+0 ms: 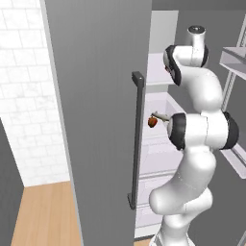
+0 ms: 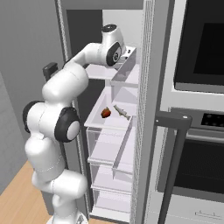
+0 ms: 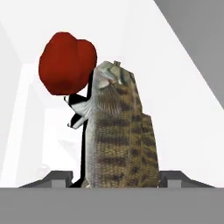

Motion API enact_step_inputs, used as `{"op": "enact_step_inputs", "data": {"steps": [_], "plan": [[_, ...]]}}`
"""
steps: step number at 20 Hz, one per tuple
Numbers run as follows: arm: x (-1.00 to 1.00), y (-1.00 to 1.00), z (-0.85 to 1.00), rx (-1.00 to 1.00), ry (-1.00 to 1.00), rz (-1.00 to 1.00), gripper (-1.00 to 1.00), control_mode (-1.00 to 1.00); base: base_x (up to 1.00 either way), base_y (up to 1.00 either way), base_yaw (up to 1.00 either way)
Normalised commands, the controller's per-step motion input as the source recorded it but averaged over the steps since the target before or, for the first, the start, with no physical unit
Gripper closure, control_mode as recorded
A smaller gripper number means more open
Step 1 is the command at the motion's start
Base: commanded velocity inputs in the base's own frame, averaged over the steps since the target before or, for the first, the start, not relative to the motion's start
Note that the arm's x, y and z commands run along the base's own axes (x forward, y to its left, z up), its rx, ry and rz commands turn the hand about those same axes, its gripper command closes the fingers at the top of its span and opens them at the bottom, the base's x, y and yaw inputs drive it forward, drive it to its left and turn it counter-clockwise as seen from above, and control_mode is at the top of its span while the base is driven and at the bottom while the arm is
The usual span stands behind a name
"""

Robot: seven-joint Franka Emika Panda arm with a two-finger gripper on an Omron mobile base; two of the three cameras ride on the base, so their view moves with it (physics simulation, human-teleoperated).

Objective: Place one bell pepper and one fish in each tupperware on the nearby counter, to pack two identical lunches.

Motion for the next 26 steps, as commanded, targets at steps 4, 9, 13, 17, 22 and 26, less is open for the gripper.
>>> {"op": "enact_step_inputs", "data": {"steps": [4,9,13,17,22,26], "plan": [[-1.0,0.45,-0.03,0.0,0.01,0.0,1.0,-1.0,0.0,0.0,0.0],[-1.0,0.43,0.0,0.01,0.04,-0.01,1.0,-1.0,0.0,0.0,0.0],[-1.0,0.25,0.01,0.02,0.07,0.0,1.0,-1.0,0.0,0.0,0.0],[-1.0,0.25,0.06,0.23,0.04,0.03,1.0,-1.0,0.0,0.0,0.0],[-1.0,0.5,0.04,0.07,-0.16,0.01,1.0,-1.0,0.0,0.0,0.0],[-1.0,0.54,0.0,0.0,-0.09,0.0,1.0,-1.0,0.0,0.0,0.0]]}}
